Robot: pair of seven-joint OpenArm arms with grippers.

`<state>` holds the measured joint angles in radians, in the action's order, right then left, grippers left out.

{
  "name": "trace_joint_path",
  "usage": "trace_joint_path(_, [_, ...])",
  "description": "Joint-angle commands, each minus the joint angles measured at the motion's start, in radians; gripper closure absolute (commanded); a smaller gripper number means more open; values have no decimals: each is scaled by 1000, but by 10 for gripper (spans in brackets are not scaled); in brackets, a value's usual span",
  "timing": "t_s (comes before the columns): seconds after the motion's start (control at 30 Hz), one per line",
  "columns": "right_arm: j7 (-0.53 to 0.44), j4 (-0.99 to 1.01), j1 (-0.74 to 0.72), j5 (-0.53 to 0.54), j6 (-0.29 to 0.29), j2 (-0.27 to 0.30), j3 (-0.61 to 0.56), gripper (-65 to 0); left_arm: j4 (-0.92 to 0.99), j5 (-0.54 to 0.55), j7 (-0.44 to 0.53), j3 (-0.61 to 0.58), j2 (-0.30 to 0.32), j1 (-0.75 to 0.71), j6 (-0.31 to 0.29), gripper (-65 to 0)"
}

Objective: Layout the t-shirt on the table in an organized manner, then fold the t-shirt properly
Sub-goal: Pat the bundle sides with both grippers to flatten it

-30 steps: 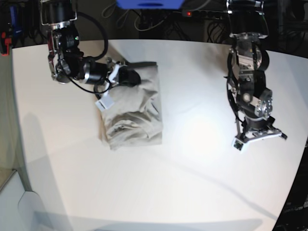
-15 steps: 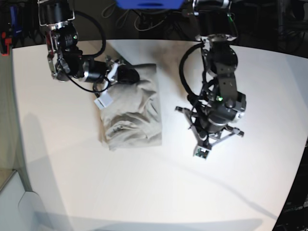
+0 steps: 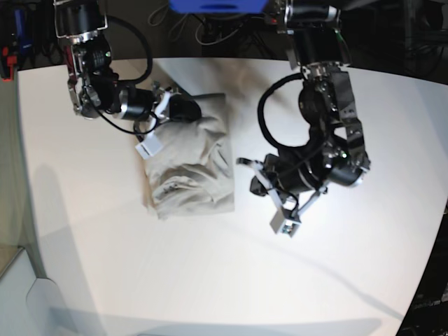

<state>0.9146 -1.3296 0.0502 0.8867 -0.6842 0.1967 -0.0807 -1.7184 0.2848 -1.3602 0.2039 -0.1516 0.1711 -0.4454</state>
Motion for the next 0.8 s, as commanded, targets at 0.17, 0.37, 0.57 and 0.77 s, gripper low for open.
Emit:
trace_joint_path(0.17, [-7, -11, -11, 1, -14, 4, 3, 0, 219, 21, 130, 9, -5, 54, 4, -1])
trace_joint_path(0.37, [-7, -11, -11, 1, -14, 4, 2, 0, 349, 21, 241, 2, -5, 71, 4, -1])
trace_joint_path(0.57, [-5, -11, -11, 1, -14, 4, 2, 0, 496, 15, 377, 9, -5, 130, 4, -1])
trace_joint_path(0.77, [-5, -11, -13, 1, -14, 8, 0, 0, 682, 18, 594, 10, 4, 187, 6, -1])
